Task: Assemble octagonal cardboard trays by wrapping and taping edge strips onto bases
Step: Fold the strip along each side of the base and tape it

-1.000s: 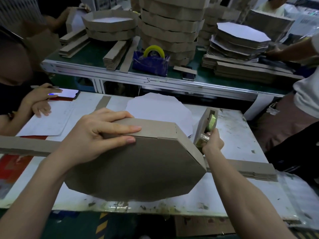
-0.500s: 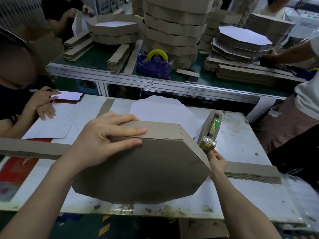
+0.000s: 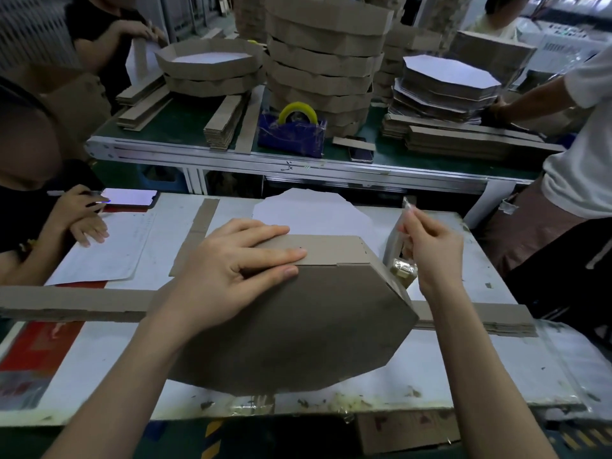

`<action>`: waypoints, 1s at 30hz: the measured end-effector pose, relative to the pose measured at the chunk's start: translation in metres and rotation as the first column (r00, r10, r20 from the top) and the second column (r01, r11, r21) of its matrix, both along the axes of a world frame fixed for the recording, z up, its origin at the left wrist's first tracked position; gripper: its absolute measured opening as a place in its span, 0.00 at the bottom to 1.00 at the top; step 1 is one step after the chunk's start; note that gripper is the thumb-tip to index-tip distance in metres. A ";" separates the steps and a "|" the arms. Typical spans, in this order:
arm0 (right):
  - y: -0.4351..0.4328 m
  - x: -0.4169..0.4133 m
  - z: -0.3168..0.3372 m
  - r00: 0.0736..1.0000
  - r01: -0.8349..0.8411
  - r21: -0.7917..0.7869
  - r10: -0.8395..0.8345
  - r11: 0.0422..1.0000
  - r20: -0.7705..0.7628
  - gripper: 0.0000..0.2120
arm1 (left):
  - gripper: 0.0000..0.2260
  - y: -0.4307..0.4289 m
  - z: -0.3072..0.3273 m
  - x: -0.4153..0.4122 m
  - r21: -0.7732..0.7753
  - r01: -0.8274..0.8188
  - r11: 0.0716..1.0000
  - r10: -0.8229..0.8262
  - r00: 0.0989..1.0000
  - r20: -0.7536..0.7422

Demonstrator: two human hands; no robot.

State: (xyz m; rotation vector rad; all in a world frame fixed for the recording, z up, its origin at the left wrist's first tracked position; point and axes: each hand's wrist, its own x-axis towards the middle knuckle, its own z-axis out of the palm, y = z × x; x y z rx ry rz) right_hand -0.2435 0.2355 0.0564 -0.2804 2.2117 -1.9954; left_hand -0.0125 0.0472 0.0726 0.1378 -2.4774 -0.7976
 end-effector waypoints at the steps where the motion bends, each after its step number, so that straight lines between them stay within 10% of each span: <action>1: -0.001 0.012 0.016 0.999 -0.050 -0.004 0.050 0.999 -0.015 0.28 | 0.15 0.001 0.000 0.001 0.008 0.006 1.000 -0.006 1.000 -0.005; 12: -0.022 0.121 0.081 0.894 -0.444 -0.087 0.447 0.892 0.021 0.07 | 0.27 0.004 0.000 0.005 -0.003 -0.023 1.000 0.023 0.999 0.030; 30: 0.007 0.152 0.051 0.904 -0.392 -0.061 0.396 0.918 0.159 0.07 | 0.20 0.011 0.008 0.014 -0.271 0.027 0.962 -0.027 1.000 0.005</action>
